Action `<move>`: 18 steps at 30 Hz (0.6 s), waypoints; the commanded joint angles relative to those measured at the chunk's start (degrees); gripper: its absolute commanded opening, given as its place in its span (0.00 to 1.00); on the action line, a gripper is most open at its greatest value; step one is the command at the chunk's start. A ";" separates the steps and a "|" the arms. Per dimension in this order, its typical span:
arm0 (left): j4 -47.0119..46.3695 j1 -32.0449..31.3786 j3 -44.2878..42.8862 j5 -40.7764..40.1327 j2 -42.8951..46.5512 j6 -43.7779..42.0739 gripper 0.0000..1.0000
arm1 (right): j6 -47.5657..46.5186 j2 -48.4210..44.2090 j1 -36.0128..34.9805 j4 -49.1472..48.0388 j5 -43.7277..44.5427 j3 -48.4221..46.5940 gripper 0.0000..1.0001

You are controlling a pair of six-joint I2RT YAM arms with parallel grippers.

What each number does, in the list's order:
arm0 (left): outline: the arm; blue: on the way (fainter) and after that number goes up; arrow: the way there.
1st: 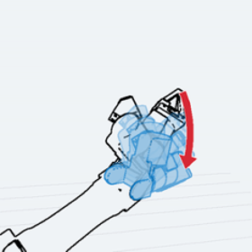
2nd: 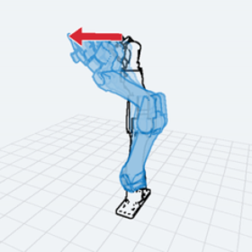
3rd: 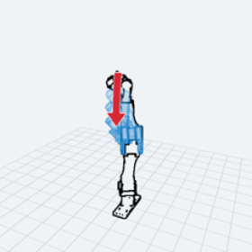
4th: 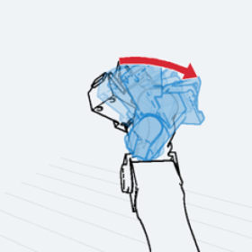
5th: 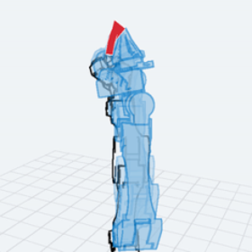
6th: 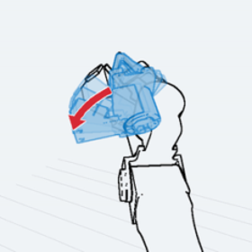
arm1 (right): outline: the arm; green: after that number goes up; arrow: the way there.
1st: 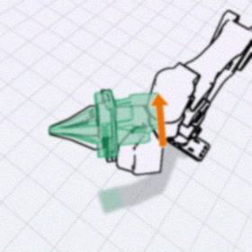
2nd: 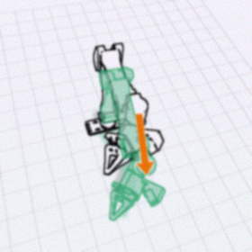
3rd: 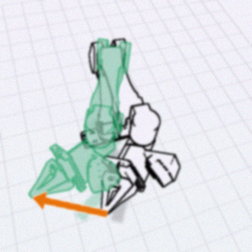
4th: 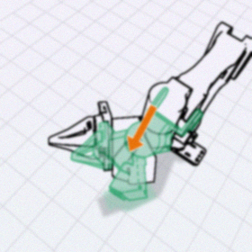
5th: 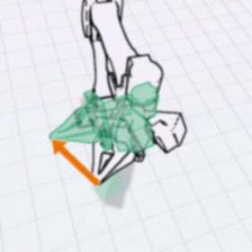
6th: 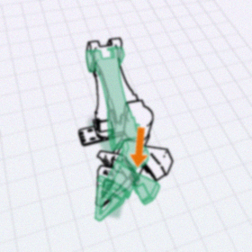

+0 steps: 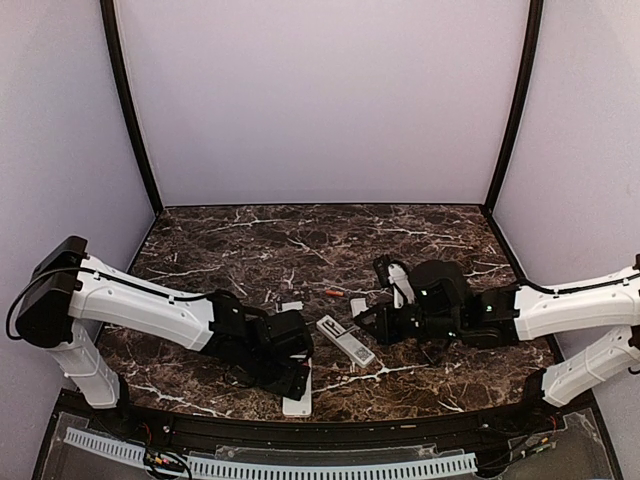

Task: Unload the batteries from the remote control
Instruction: Adjust the remote control at the center of the board.

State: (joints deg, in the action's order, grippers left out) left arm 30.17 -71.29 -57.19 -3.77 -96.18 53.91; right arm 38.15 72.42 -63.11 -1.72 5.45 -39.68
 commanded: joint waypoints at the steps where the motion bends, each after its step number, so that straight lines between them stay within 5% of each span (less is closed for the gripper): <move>1: 2.85 -0.44 -1.89 -1.22 -1.34 1.70 0.88 | -0.56 -0.89 -0.38 -3.64 1.05 1.85 0.00; 14: 0.65 -0.20 -4.28 3.05 -5.62 -1.89 0.91 | -0.97 -0.01 -0.32 -6.31 1.08 2.32 0.00; 18: 0.65 0.13 -4.56 3.10 -6.73 -2.81 0.80 | -0.86 -0.12 -0.31 -6.29 1.69 2.50 0.00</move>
State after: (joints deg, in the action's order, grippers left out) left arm 30.06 -71.42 -61.08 -1.54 -100.92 52.64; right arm 37.95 72.42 -63.11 -5.80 5.91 -38.00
